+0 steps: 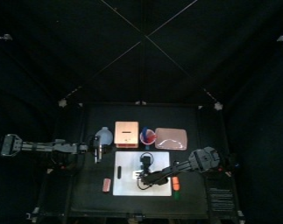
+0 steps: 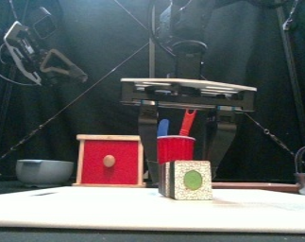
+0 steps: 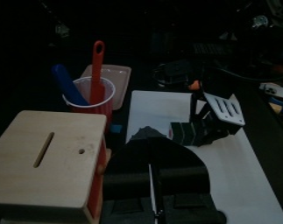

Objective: Place sushi on board then cut the sushi with the knife then place the pieces on the plate
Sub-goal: Pick knife at handle with right hand

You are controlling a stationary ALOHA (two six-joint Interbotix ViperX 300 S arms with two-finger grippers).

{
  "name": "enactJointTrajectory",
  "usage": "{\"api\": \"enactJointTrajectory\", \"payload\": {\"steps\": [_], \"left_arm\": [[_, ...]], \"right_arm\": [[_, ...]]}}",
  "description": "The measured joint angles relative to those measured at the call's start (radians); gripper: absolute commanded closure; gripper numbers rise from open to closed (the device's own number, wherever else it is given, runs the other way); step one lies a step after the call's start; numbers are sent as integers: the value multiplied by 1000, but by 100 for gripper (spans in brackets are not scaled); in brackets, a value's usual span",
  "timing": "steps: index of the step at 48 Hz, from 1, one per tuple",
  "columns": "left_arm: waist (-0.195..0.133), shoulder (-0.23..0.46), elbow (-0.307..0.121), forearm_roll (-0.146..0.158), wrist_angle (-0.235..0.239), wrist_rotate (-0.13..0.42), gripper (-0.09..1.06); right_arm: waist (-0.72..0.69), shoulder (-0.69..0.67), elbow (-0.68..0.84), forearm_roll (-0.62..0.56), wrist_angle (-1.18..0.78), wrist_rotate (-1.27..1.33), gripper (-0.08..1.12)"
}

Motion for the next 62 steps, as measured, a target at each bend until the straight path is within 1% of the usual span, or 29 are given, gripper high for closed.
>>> {"api": "enactJointTrajectory", "payload": {"steps": [7, 12, 18, 27, 39, 48, 55, 62], "left_arm": [[6, 0, 0, 0, 25, -2, 99], [6, 0, 0, 0, 32, 0, 99], [8, 0, 0, 0, 34, 0, 99], [8, 0, 0, 0, 35, 0, 99], [8, 0, 0, 0, 35, 0, 99], [9, 0, 0, 0, 35, 0, 99], [11, 0, 0, -2, 35, 0, 99], [12, 0, 0, -3, 35, -3, 99]], "right_arm": [[2, 0, -9, 5, 25, -5, 15], [3, -9, -12, 3, 64, -18, 15], [9, -61, 3, -12, 95, -21, 15], [23, -166, 52, -55, 104, -100, 15], [9, -319, 117, -78, 106, -333, 15], [-55, -426, 158, -72, 100, -563, 15], [-144, -518, 181, -17, 69, -788, 15], [-282, -595, 189, 137, 64, -1054, 15]]}}
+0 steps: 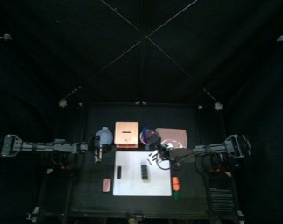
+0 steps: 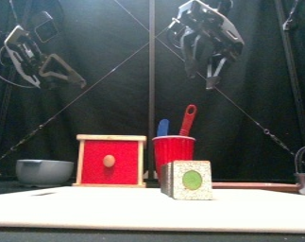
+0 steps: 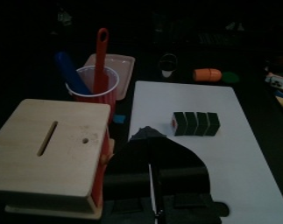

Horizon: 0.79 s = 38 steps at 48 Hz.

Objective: Place sushi on board then cut the sushi with the knife then place the pieces on the plate
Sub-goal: Pick knife at handle with right hand

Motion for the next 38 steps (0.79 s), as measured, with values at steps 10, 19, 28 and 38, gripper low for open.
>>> {"api": "enactJointTrajectory", "payload": {"steps": [10, 19, 28, 38], "left_arm": [[8, 0, 6, -37, 0, -3, 99], [28, 0, 6, -86, 0, -3, 99], [49, 0, 6, -115, 0, 0, 99], [60, -2, 6, -115, 0, 0, 99]], "right_arm": [[-215, -51, -5, 212, 6, -356, 15], [-376, -34, -34, 387, 63, -620, 16], [-471, 52, -109, 451, 141, -821, 15], [-503, 170, -204, 453, 224, -940, 16]]}}
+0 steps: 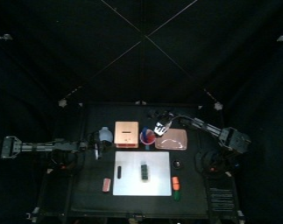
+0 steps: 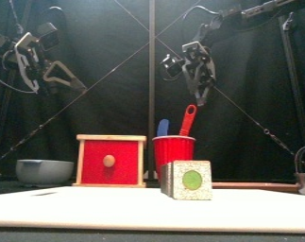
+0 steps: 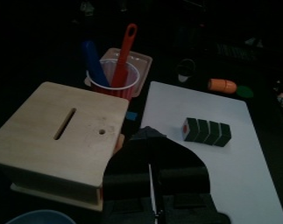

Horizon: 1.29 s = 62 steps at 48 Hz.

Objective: Place sushi on board then cut the sushi with the knife then place the pieces on the plate
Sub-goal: Pick knife at handle with right hand

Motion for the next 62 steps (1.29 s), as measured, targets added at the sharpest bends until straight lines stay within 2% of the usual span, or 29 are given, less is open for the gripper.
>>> {"api": "enactJointTrajectory", "payload": {"steps": [28, 38, 54, 62], "left_arm": [[15, 2, 11, -2, 2, 0, 99], [20, 2, 18, -2, 2, -2, 99], [28, 0, 32, -2, 2, 0, 99], [32, 2, 32, -2, 0, 0, 99]], "right_arm": [[15, 216, -140, -25, 87, -74, 16], [28, 255, -167, -29, 103, -71, 16], [43, 278, -172, -29, 110, -69, 26], [44, 287, -172, -31, 110, -64, 28]]}}
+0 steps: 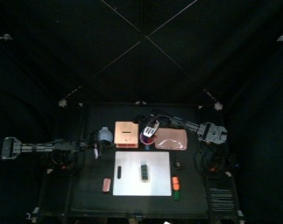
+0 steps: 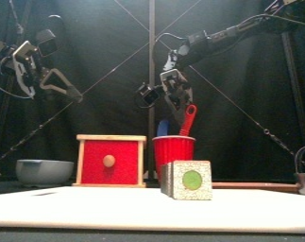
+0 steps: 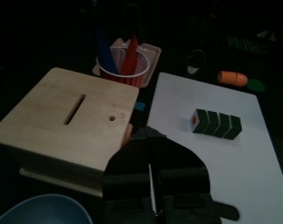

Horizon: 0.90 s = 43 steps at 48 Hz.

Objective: Place sushi on board then cut the sushi with the knife then place the pieces on the plate
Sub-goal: Pick knife at handle with right hand

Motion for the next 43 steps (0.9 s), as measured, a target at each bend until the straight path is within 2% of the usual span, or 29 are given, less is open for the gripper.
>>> {"api": "enactJointTrajectory", "payload": {"steps": [34, 43], "left_arm": [[3, 0, 14, 0, 2, 0, 99], [5, 0, 14, -2, 0, 0, 99]], "right_arm": [[2, 14, 29, 0, 8, -3, 29], [2, 14, 29, 0, 6, 0, 41]]}}
